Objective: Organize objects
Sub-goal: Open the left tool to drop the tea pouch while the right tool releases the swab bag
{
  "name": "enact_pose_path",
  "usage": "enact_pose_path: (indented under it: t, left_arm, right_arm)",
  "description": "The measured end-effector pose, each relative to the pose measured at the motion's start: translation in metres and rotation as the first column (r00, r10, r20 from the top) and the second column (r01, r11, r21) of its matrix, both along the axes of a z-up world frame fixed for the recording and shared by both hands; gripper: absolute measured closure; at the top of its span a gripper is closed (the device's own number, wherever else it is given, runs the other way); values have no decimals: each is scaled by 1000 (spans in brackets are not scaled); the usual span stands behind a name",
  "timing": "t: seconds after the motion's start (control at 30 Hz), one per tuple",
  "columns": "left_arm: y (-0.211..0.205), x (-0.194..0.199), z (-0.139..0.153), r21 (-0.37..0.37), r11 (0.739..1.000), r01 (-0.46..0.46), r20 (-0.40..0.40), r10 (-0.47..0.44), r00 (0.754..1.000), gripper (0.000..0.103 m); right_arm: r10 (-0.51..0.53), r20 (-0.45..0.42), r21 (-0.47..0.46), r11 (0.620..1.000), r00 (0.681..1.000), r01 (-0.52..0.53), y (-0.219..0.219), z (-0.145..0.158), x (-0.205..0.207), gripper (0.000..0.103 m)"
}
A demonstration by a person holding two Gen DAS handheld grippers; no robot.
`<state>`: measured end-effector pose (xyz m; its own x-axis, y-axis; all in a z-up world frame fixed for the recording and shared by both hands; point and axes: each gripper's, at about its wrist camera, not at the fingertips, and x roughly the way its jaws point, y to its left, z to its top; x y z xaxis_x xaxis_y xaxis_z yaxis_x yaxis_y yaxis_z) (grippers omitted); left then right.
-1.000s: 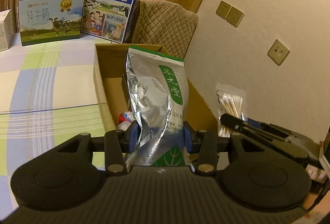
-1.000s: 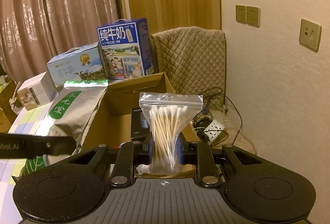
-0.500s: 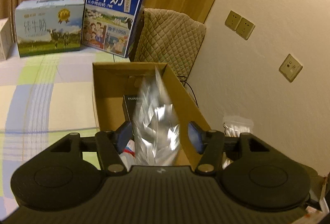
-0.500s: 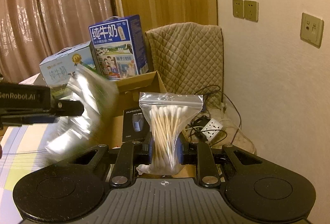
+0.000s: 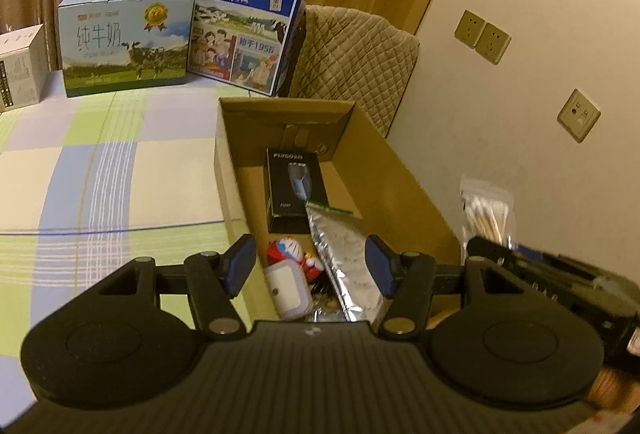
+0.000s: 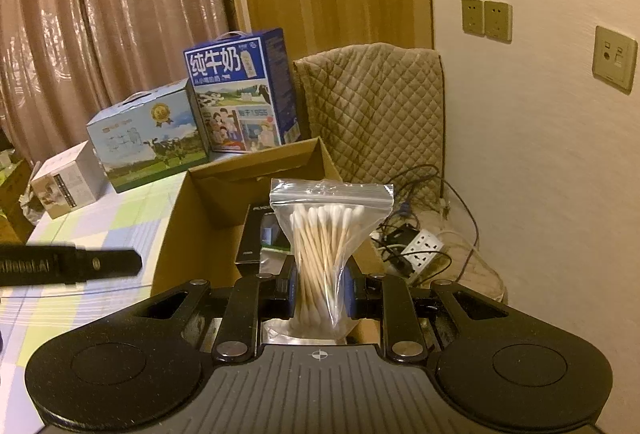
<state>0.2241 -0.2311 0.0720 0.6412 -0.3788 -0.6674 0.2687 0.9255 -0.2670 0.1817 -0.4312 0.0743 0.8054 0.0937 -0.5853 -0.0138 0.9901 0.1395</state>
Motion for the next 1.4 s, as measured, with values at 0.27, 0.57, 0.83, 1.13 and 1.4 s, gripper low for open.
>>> enact_pose_path:
  t: [0.27, 0.57, 0.83, 1.13, 1.4]
  left_arm:
    - [7, -10, -6, 15, 1000, -9, -14, 10, 1000, 46]
    - [11, -11, -7, 20, 1000, -15, -18, 16, 1000, 40]
    - [15, -8, -8, 30, 999, -34, -13, 34, 999, 27]
    - [29, -5, -16, 49, 996, -79, -10, 80, 997, 12]
    - [39, -15, -20, 75, 991, -109, 16, 108, 994, 4]
  right_arm:
    - [17, 3, 1, 1000, 1000, -17, 9, 4, 3, 84]
    - [35, 7, 1, 999, 999, -35, 15, 6, 7, 84]
    - [44, 7, 10, 999, 999, -44, 18, 6, 14, 84]
    - [55, 71, 126, 990, 996, -63, 12, 9, 26, 24]
    - [27, 43, 139, 990, 999, -33, 2, 4, 13, 24]
